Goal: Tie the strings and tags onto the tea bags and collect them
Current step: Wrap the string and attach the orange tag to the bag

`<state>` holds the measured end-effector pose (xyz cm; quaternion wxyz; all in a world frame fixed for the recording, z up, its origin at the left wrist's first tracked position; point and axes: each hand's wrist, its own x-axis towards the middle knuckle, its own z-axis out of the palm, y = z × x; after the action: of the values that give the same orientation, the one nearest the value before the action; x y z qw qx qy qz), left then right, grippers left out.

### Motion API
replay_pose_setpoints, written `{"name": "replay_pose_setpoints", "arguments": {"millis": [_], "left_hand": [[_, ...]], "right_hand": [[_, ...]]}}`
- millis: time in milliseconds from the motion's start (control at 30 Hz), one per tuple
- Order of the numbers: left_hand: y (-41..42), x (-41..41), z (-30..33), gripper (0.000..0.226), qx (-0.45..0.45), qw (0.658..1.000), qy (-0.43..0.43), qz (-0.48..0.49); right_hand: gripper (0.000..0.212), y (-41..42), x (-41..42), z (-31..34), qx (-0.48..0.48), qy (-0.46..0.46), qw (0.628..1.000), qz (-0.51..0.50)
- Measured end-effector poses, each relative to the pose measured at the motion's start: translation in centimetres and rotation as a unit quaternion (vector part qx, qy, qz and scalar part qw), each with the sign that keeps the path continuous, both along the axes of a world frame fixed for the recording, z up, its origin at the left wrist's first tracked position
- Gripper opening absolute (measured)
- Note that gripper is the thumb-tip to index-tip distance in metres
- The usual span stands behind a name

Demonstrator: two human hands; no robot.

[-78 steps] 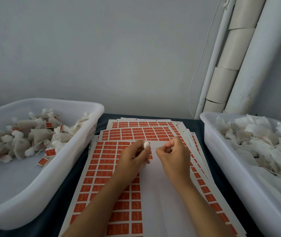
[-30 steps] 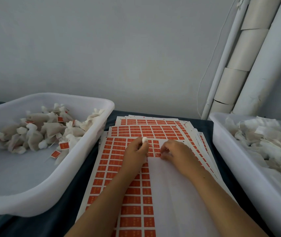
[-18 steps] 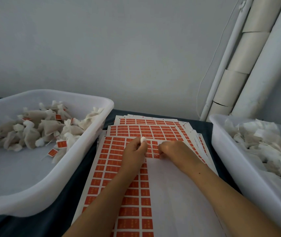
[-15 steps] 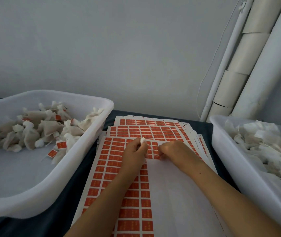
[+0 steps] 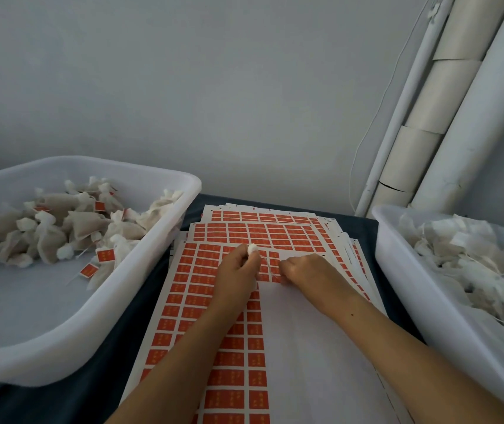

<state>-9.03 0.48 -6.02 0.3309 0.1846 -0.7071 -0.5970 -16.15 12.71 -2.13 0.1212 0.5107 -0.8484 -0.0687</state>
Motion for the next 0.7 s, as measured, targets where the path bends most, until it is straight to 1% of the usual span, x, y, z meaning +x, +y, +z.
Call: {"name": "replay_pose_setpoints", "arguments": {"millis": [100, 367, 533, 633, 700], "left_hand": [[0.2, 0.0, 0.0, 0.033, -0.005, 1.0, -0.005, -0.004], [0.2, -0.1, 0.2, 0.032, -0.008, 1.0, -0.009, 0.001], [0.2, 0.1, 0.0, 0.032, -0.007, 1.0, -0.004, 0.004], [0.3, 0.0, 0.0, 0.032, -0.005, 1.0, -0.002, 0.003], [0.2, 0.0, 0.0, 0.032, 0.002, 1.0, 0.0, 0.004]], "right_hand": [[0.04, 0.2, 0.0, 0.2, 0.003, 0.007, 1.0, -0.004], [0.034, 0.6, -0.1, 0.5, -0.011, -0.024, 0.999, -0.023], [0.032, -0.2, -0.3, 0.0, -0.023, -0.02, 0.999, -0.012], [0.033, -0.4, -0.5, -0.4, -0.019, -0.013, 1.0, -0.009], [0.038, -0.4, -0.6, -0.7, -0.023, -0.008, 1.0, -0.005]]}}
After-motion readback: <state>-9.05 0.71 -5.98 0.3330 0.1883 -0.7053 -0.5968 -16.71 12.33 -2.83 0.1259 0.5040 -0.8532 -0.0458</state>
